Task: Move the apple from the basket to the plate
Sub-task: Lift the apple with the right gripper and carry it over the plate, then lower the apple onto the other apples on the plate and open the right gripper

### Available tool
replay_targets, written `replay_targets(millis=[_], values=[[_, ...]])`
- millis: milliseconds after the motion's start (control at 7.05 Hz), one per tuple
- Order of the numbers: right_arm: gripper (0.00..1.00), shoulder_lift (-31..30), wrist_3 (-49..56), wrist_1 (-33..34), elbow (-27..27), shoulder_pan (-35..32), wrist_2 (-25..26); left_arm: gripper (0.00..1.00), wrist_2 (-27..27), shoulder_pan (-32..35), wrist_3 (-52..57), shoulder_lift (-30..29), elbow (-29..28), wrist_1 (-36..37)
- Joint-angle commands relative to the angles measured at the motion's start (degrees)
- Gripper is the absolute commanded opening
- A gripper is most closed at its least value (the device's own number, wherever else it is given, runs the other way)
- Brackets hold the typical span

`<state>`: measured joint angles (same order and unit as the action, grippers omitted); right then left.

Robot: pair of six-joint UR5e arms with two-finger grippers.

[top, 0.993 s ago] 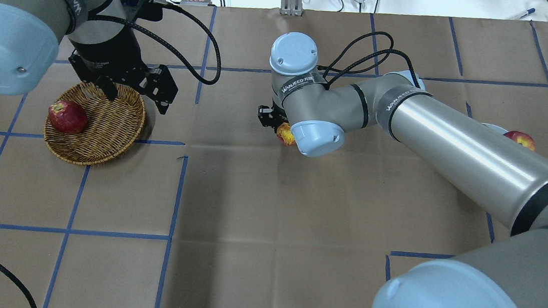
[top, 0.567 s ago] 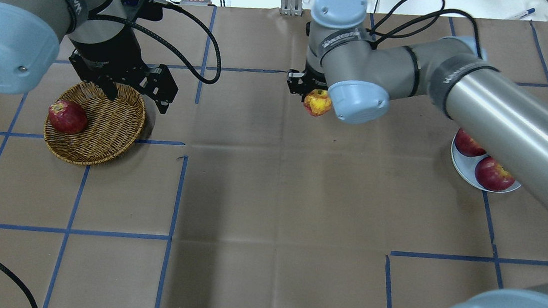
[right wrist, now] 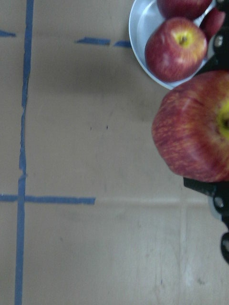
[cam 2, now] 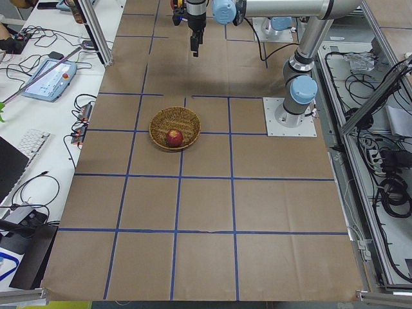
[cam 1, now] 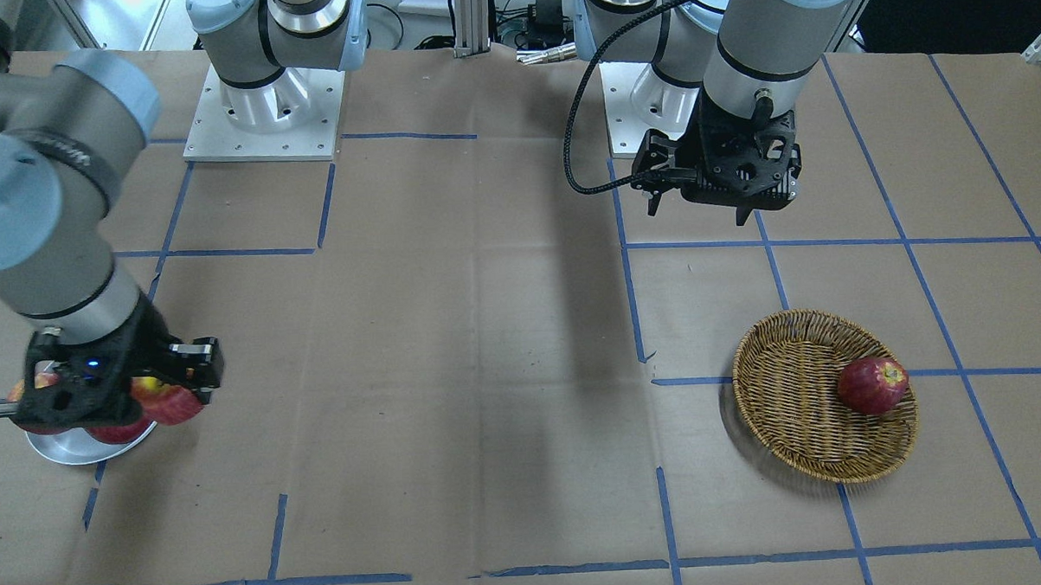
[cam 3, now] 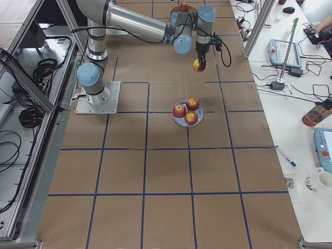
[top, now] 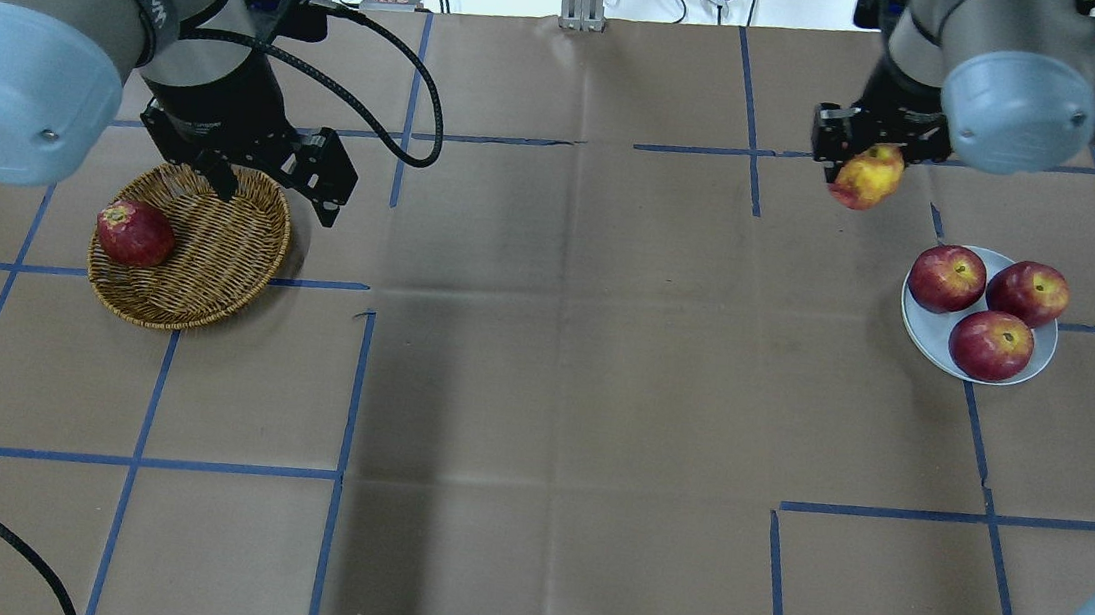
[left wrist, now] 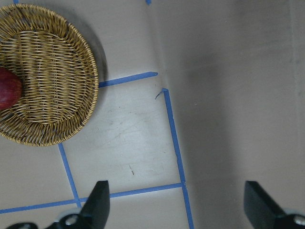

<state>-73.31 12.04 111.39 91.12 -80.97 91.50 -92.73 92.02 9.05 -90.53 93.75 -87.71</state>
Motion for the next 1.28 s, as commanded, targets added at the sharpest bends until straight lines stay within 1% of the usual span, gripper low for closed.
replay_targets(millis=[0, 142, 284, 425, 567, 993, 1134], values=[[0.64, -0.3, 16.0, 0.3, 2.5, 11.7, -0.9, 0.99, 0.0, 0.0, 0.0, 0.0, 0.1, 0.0], [0.63, -0.3, 20.8, 0.4, 4.1, 15.4, -1.8, 0.99, 0.0, 0.0, 0.0, 0.1, 0.1, 0.0], [0.63, -0.3, 22.2, 2.1, 6.9, 16.5, -2.8, 0.99, 0.0, 0.0, 0.0, 0.1, 0.1, 0.0], [0.63, 0.0, 22.3, 5.9, 9.1, 16.5, -2.8, 0.99, 0.0, 0.0, 0.0, 0.0, 0.1, 0.0], [0.63, 0.3, 22.6, 12.0, 12.4, 16.5, -2.6, 0.99, 0.0, 0.0, 0.0, 0.0, 0.1, 0.0], [0.64, 1.0, 22.5, 12.8, 13.4, 16.5, -2.2, 0.99, 0.0, 0.0, 0.0, 0.0, 0.2, 0.0], [0.87, 1.1, 22.5, 12.7, 13.3, 16.5, -1.9, 0.99, 0.0, 0.0, 0.0, 0.0, 0.1, 0.0]])
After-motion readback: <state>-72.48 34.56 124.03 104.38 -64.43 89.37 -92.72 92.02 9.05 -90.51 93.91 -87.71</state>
